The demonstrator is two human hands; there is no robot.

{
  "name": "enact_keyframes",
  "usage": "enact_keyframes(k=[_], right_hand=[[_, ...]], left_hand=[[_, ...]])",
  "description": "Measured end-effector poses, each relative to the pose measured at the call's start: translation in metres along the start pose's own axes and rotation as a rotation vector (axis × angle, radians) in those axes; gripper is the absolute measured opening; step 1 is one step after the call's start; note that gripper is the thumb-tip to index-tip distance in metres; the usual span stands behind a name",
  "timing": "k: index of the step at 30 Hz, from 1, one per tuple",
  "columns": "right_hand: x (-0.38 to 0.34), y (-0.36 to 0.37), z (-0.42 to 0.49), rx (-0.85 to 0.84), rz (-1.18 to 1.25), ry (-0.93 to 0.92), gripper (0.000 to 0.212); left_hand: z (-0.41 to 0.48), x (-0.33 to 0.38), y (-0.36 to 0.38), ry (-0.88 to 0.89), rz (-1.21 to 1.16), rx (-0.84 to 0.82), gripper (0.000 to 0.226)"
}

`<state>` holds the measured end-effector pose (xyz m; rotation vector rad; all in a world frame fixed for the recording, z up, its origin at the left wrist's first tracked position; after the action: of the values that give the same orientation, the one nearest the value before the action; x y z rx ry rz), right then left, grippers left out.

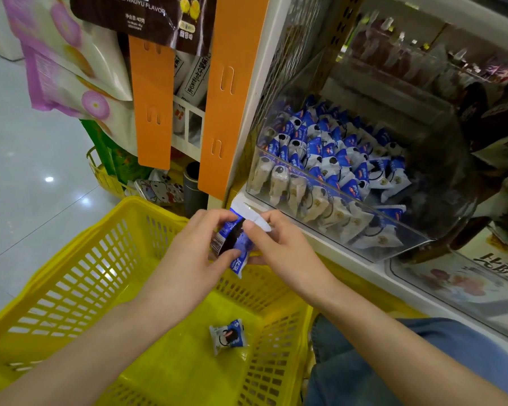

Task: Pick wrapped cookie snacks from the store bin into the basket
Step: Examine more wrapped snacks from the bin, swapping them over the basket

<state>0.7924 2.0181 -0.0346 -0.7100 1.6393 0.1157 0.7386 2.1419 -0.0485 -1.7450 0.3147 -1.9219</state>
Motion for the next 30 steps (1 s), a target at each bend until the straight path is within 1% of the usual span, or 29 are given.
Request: enact_keyframes(k=[2,3,5,10,13,15,20,26,28,29,30], right_hand=[[0.002,0.000,0.001,0.002,-0.017,-0.014,0.005],[0.003,0.000,0.002,0.001,-0.034,-0.028,0.004],[0.004,0.000,0.002,0.000,-0.070,-0.054,0.004],[0.002,0.004,-0.002,-0.006,-0.116,-0.105,0.015],[0.003,0.007,-0.003,-0.021,-0.124,-0.122,0.014],[0.002,0.008,-0.002,-0.029,-0.124,-0.139,0.013],[0.003,0.008,0.003,-0.044,-0.064,-0.125,0.011],[0.001,0.008,0.001,-0.033,-0.075,-0.152,0.014],[-0.002,0.009,0.000,-0.079,-0.067,-0.155,0.021],[-0.003,0.010,-0.001,-0.115,-0.076,-0.155,0.029],[-0.004,0.011,-0.002,-0.157,-0.091,-0.157,0.037]], left_hand=[[-0.003,0.001,0.001,0.066,0.101,-0.043,0.044],[-0.003,0.003,0.001,0.077,0.128,-0.058,0.044],[-0.004,0.005,0.000,0.076,0.171,-0.061,0.043],[-0.003,0.010,-0.002,0.006,0.271,-0.052,0.038],[-0.004,0.010,-0.004,0.015,0.363,-0.018,0.032],[-0.003,0.007,-0.005,0.017,0.369,0.005,0.029],[-0.002,0.001,-0.007,0.003,0.245,0.107,0.023],[0.003,-0.004,-0.006,-0.032,0.066,0.130,0.021],[0.005,-0.009,-0.006,-0.082,0.016,0.143,0.022],[0.006,-0.013,-0.007,-0.144,-0.048,0.137,0.023],[0.008,-0.016,-0.006,-0.232,-0.174,0.120,0.025]])
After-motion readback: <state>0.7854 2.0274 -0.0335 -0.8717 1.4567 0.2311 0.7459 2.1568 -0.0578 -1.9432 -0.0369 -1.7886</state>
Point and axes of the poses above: each hand's wrist, its own z-axis towards the middle knuckle, its own y-axis out of the palm, x = y × z, the point moved 4 cm from there along z, towards the middle knuckle, and after that the axes turned 2 degrees about -y, right-handed, at the moved point
